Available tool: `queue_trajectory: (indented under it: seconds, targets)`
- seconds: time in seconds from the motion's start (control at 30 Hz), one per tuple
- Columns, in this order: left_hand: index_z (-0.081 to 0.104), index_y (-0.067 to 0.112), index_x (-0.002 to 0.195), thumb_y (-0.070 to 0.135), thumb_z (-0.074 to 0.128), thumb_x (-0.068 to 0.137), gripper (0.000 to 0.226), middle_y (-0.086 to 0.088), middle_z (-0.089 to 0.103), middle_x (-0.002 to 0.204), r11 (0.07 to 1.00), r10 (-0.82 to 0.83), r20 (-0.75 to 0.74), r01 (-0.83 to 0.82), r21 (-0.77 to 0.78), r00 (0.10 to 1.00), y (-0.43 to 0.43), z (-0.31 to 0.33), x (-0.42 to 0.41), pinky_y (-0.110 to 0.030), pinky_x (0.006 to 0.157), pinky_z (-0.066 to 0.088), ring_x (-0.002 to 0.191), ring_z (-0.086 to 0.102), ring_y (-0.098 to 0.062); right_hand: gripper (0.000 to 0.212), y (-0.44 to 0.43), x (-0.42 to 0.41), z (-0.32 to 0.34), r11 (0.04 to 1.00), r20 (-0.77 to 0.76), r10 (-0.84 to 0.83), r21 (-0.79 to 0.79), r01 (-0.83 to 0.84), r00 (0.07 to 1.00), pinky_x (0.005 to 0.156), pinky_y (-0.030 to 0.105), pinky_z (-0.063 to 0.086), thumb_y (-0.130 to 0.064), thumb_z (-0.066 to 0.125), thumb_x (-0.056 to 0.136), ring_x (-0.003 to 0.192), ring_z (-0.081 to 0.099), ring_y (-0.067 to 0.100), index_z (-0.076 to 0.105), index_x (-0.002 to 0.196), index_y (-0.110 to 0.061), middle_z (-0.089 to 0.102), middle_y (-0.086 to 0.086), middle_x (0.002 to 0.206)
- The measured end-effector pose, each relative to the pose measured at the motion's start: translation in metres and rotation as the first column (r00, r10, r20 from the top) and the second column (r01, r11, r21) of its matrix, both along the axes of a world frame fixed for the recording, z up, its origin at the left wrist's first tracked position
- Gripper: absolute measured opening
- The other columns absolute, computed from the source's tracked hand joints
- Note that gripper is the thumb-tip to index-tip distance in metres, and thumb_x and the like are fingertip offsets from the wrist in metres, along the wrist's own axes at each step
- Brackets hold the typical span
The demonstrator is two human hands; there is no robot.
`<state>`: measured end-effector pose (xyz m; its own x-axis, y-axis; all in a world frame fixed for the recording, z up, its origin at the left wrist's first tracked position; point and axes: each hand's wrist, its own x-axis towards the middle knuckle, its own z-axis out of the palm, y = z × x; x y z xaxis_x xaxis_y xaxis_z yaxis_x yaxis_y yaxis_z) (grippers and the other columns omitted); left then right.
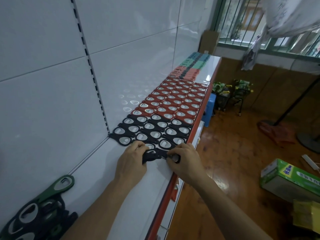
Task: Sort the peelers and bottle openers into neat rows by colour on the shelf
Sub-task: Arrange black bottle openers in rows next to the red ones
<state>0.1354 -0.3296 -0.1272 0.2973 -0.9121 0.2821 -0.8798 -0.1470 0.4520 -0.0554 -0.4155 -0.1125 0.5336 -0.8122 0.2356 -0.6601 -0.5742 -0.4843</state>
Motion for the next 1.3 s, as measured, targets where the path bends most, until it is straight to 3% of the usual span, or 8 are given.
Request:
queue_trajectory:
  seconds: [0.6,0.7,0.77,0.8,0.87,1.0,1.13,1.3]
  targets:
    - [0.068,0.017,0.123,-0.004,0.076,0.077,0.052,0.006,0.058,0.127,0.993,-0.046,-0.008,0.045,-0.107,0.999,0.001,-0.009,0.003,-0.035,0.086,0.059,0.108,0.061,-0.018,0.014,-0.004,-0.001,0.0,1.0,0.066,-0.024,0.007,0.023,0.998,0.086,0.035,0.051,-0.035,0.072,0.092,0.098,0.05,0.007,0.077,0.104,-0.032,0.067,-0.018,0.103]
    - [0.068,0.016,0.117,-0.002,0.073,0.083,0.039,0.005,0.057,0.107,0.976,-0.004,-0.28,-0.058,-0.212,0.96,0.0,0.003,0.001,-0.022,0.078,0.052,0.087,0.058,-0.01,0.008,-0.001,0.002,0.008,0.994,0.279,-0.11,0.012,0.111,0.954,0.083,0.036,0.055,-0.03,0.074,0.091,0.095,0.056,0.006,0.075,0.098,-0.031,0.065,-0.019,0.096]
    - [0.067,0.017,0.107,0.008,0.067,0.087,0.022,0.007,0.053,0.081,0.958,-0.035,-0.749,-0.19,-0.214,0.662,0.0,0.019,0.002,-0.02,0.058,0.04,0.066,0.048,-0.008,0.008,0.004,0.011,0.02,0.999,0.349,-0.044,0.017,0.041,0.936,0.08,0.032,0.058,-0.027,0.074,0.091,0.092,0.059,0.006,0.07,0.097,-0.031,0.064,-0.019,0.096]
    - [0.065,0.015,0.104,0.013,0.062,0.087,0.018,0.004,0.049,0.074,0.952,-0.121,-0.935,-0.229,-0.205,0.332,-0.001,0.028,0.002,-0.023,0.052,0.034,0.06,0.043,-0.011,0.009,0.008,0.018,0.026,0.999,0.362,0.023,0.03,-0.036,0.932,0.078,0.03,0.059,-0.027,0.074,0.091,0.09,0.06,0.006,0.067,0.095,-0.031,0.062,-0.018,0.096]
    - [0.06,0.013,0.102,0.016,0.055,0.092,0.011,-0.003,0.048,0.074,0.948,-0.24,-0.937,-0.272,-0.168,-0.256,0.0,0.041,0.006,-0.027,0.051,0.036,0.06,0.043,-0.014,0.012,0.016,0.032,0.034,0.976,0.361,0.161,0.082,-0.203,0.919,0.074,0.028,0.059,-0.035,0.073,0.09,0.088,0.061,0.007,0.063,0.091,-0.03,0.062,-0.017,0.094]
    - [0.059,0.013,0.104,0.014,0.051,0.101,0.008,-0.01,0.061,0.085,0.917,-0.308,-0.791,-0.385,-0.1,-0.528,0.014,0.054,0.01,-0.037,0.073,0.055,0.079,0.068,-0.024,0.024,0.031,0.062,0.032,0.913,0.354,0.284,0.185,-0.364,0.891,0.072,0.031,0.059,-0.04,0.083,0.08,0.084,0.067,0.009,0.067,0.091,-0.026,0.067,-0.014,0.096]
    - [0.062,0.008,0.107,0.008,0.052,0.101,0.011,-0.016,0.073,0.119,0.888,-0.338,-0.815,-0.446,-0.11,-0.471,0.029,0.058,0.019,-0.051,0.1,0.052,0.116,0.069,-0.033,0.016,0.041,0.078,0.023,0.931,0.396,0.212,0.197,-0.308,0.894,0.073,0.033,0.058,-0.024,0.087,0.079,0.075,0.067,0.01,0.072,0.086,-0.02,0.071,-0.012,0.084]
    - [0.072,0.018,0.105,0.002,0.056,0.097,0.024,-0.003,0.076,0.112,0.879,-0.084,-0.987,-0.458,-0.137,0.135,0.055,0.042,0.051,-0.037,0.087,0.055,0.101,0.071,-0.017,0.012,0.045,0.084,0.015,0.964,0.388,0.122,0.171,-0.202,0.914,0.074,0.026,0.058,-0.013,0.082,0.084,0.079,0.066,0.006,0.074,0.087,-0.022,0.07,-0.015,0.081]
